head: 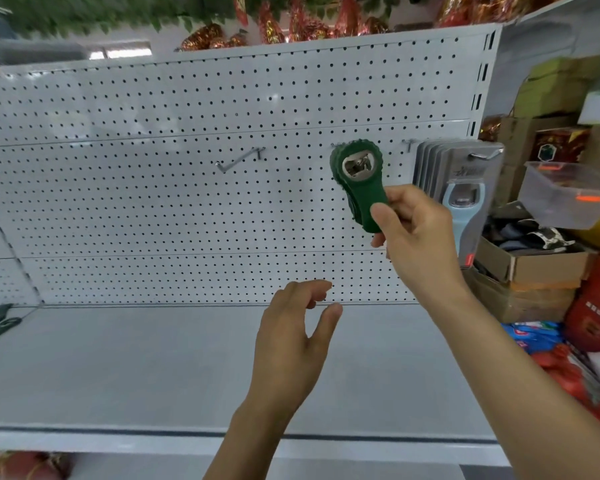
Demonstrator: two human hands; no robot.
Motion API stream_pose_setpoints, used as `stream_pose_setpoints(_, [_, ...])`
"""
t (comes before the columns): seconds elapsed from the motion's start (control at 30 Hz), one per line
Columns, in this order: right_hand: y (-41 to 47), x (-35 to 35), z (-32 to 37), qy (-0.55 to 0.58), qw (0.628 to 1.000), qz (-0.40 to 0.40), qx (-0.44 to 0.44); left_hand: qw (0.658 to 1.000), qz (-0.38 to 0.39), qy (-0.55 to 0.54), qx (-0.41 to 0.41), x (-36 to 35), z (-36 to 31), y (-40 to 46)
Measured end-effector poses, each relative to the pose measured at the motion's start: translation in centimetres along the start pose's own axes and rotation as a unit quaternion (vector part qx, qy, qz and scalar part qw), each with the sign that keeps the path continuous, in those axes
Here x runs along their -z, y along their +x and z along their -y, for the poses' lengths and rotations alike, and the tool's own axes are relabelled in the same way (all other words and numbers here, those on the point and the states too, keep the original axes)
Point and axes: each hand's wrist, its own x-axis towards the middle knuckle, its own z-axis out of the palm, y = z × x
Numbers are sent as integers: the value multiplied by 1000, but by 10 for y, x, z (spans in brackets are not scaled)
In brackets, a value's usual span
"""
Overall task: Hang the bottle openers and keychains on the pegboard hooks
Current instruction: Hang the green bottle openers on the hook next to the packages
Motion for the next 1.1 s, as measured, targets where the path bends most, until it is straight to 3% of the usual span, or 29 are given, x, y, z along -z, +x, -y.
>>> stream_pose_setpoints(0.43, [12, 0, -19, -47, 998, 16, -45, 999, -9, 37, 14, 7, 1, -18])
stream_pose_setpoints(0.67, [-37, -3, -32, -29, 992, 59, -108, 996, -21, 79, 34, 15, 3, -37])
stream_pose_setpoints(0.97, [-154, -47, -52, -164, 969, 182, 3, 984, -25, 151, 87, 47, 50, -94])
stream_pose_setpoints(1.1, [-187, -85, -62, -189, 952, 240, -5, 977, -21, 160, 142, 74, 81, -121])
